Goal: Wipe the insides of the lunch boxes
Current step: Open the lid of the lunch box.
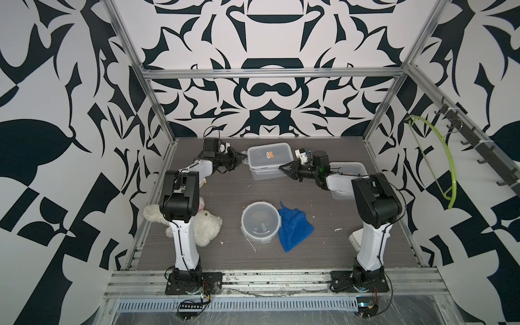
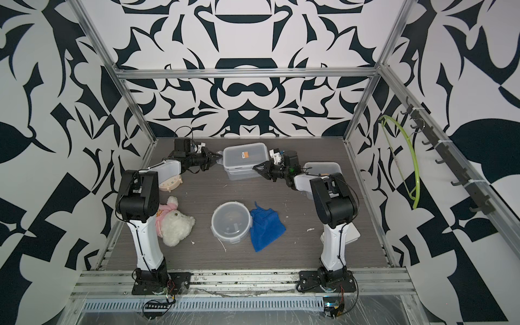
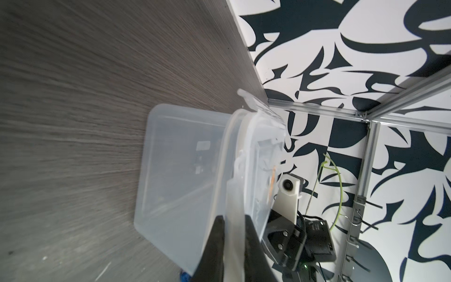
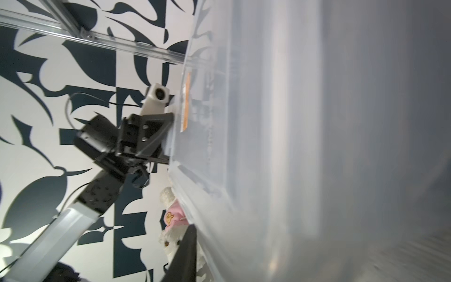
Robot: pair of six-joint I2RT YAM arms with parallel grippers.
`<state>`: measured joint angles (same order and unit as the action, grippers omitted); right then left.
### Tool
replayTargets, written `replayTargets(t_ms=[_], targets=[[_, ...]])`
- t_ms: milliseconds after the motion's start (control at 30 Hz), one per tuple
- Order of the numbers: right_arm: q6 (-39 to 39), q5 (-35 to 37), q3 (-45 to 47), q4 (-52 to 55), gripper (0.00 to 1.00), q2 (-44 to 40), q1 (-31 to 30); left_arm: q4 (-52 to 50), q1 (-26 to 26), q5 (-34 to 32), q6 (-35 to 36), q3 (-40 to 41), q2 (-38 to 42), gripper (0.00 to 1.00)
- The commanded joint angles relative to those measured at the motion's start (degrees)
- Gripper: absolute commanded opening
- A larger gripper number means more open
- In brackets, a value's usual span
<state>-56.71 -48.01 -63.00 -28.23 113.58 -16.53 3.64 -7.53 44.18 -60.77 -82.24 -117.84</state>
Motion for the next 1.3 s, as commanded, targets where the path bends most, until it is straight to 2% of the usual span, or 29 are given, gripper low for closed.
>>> replayTargets(t_ms=[0,133,233,267,300,433,567,767,933,1100,1267], targets=[[3.6,3.0,1.8,6.1,0.44,0.6,-0.6,-10.5,-0.3,-2.4,0.0,-5.2,3.6,0.0],[4.6,3.3,2.7,6.8,0.56,-0.6,-0.6,-16.3,-0.6,-4.3,2.0,-12.1,4.4,0.0],[4.7,2.6,4.0,5.6,0.6,-1.8,-0.6,-19.0,-1.3,-4.8,2.3,-17.0,3.8,0.0],[4.8,2.2,4.8,4.8,0.65,-2.6,-0.6,-19.5,-1.6,-4.8,2.0,-18.3,3.4,0.0],[5.0,1.8,5.5,4.2,0.74,-3.3,-0.6,-19.7,-1.8,-4.7,1.5,-19.3,3.0,0.0],[11.4,4.1,7.1,11.2,0.76,-7.5,-0.6,-19.8,-3.9,-4.2,0.0,-24.5,1.1,0.0],[17.7,7.9,7.5,19.1,0.76,-10.9,-0.6,-22.9,-7.3,-4.1,-0.3,-34.3,-2.7,0.0],[18.7,8.8,9.5,19.6,0.74,-11.8,-0.6,-25.7,-10.9,-3.2,-3.2,-52.7,-10.7,0.0],[18.4,8.9,10.8,18.5,0.74,-11.2,-0.6,-22.7,-12.7,-2.5,-9.0,-63.1,-16.7,0.01],[18.7,9.1,11.4,18.3,0.74,-11.0,-0.6,-14.2,-13.5,-0.3,-15.4,-64.1,-18.5,0.02],[19.4,9.4,12.1,18.8,0.73,-10.5,-0.6,-12.0,-10.6,0.6,-13.5,-65.4,-14.7,0.05]])
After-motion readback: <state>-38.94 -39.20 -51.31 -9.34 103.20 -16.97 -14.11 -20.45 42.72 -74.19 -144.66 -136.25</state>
